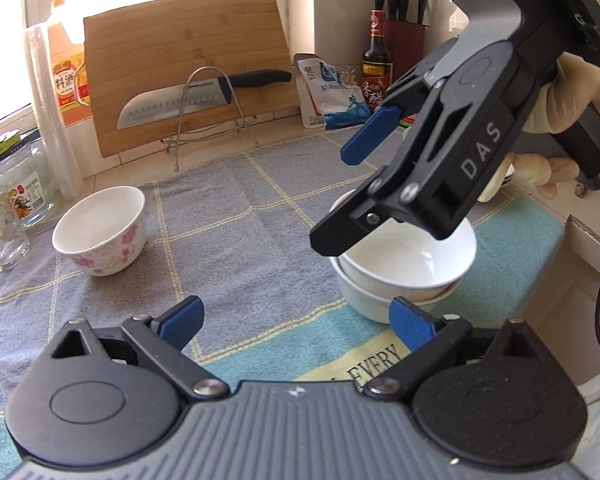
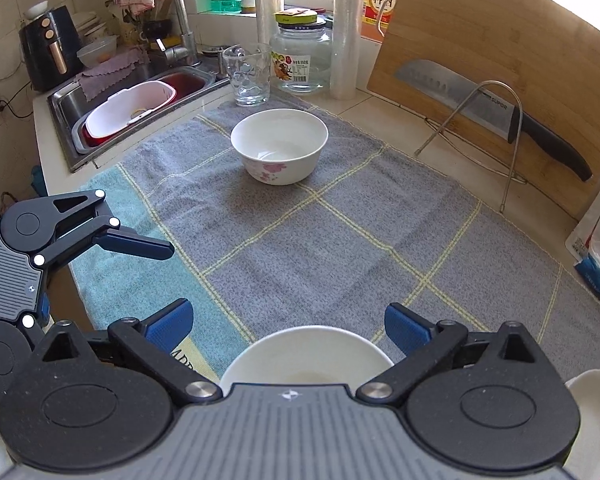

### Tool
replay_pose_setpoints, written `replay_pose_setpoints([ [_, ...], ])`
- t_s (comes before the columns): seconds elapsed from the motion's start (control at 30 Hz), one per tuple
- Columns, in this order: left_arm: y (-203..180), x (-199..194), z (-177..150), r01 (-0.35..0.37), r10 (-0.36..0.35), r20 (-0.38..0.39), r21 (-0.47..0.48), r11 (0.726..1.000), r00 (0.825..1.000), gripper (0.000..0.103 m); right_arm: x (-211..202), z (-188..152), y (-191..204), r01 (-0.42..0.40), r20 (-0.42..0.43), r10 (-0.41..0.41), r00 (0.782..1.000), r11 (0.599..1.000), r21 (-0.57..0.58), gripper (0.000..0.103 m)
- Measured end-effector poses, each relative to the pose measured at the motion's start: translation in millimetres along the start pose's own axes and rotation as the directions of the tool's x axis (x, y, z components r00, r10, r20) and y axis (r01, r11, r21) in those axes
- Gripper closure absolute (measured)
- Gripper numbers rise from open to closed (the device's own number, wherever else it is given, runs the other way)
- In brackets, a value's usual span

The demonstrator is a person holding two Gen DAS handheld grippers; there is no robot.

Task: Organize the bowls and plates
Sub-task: 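Open the right tool and move it to the pink floral bowl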

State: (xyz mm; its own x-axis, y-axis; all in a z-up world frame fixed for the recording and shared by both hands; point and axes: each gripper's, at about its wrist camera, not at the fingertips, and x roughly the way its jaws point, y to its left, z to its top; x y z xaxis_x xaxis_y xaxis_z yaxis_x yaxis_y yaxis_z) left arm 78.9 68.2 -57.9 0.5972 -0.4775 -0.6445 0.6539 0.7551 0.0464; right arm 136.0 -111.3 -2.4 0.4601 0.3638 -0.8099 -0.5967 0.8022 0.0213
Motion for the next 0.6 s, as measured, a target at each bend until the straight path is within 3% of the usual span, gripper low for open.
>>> replay_pose_setpoints([
  [0.37,66.0,12.6,-2.9,-0.164,0.166,0.020,-0.071,0.984,0.986,0.004,37.7,50.7,15.3,-0.018,-0.014,0.017,1.000,0.996,-0.089,0.000],
  [0.6,94.8,31.6,0.5,-0.222,0.228,0.038,-0.108,0.969,0.973,0.004,67.0,80.7,13.7,-0.061,-0.011,0.060,0.998,0.991,-0.120,0.000],
])
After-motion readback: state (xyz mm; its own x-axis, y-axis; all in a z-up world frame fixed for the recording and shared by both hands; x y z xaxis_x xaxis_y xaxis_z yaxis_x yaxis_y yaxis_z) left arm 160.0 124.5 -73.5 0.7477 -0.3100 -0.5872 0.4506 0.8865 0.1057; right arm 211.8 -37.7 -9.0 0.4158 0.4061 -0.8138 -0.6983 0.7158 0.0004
